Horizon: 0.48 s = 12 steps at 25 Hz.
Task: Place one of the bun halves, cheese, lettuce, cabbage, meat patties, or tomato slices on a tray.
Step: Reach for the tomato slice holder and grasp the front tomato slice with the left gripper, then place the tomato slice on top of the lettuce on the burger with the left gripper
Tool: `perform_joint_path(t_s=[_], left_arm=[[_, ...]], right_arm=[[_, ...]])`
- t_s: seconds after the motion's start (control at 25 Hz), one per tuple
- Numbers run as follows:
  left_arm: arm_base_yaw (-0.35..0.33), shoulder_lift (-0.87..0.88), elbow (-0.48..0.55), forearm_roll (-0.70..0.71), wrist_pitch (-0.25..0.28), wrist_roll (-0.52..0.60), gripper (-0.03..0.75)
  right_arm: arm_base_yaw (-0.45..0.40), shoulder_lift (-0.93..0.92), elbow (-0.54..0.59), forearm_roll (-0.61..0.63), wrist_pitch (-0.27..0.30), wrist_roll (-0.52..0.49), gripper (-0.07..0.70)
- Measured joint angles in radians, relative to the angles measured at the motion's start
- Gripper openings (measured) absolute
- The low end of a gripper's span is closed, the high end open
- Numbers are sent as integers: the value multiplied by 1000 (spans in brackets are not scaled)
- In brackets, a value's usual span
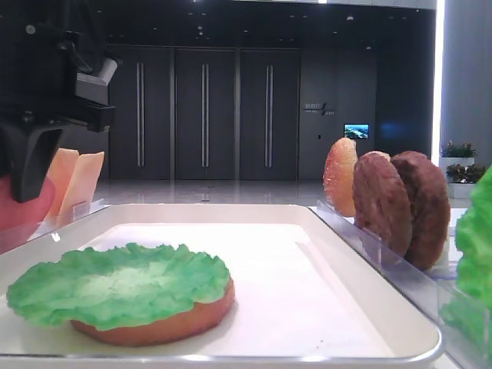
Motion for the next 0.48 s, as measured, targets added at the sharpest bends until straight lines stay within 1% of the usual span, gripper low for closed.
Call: perform_joint_path(t_s=[0.04, 0.28, 0.32, 0.48], left_arm=[[0, 0, -1, 5, 5, -2, 60], [0, 0, -7, -11, 15, 1, 57], [0, 0, -15, -15, 23, 1, 57], [0, 1, -66, -52, 94, 25, 57]], right_arm=[[0, 0, 0, 0, 0, 0, 244], [0, 0, 0, 0, 0, 0, 244], [0, 0, 0, 0, 0, 0, 244], [0, 0, 0, 0, 0, 0, 244]])
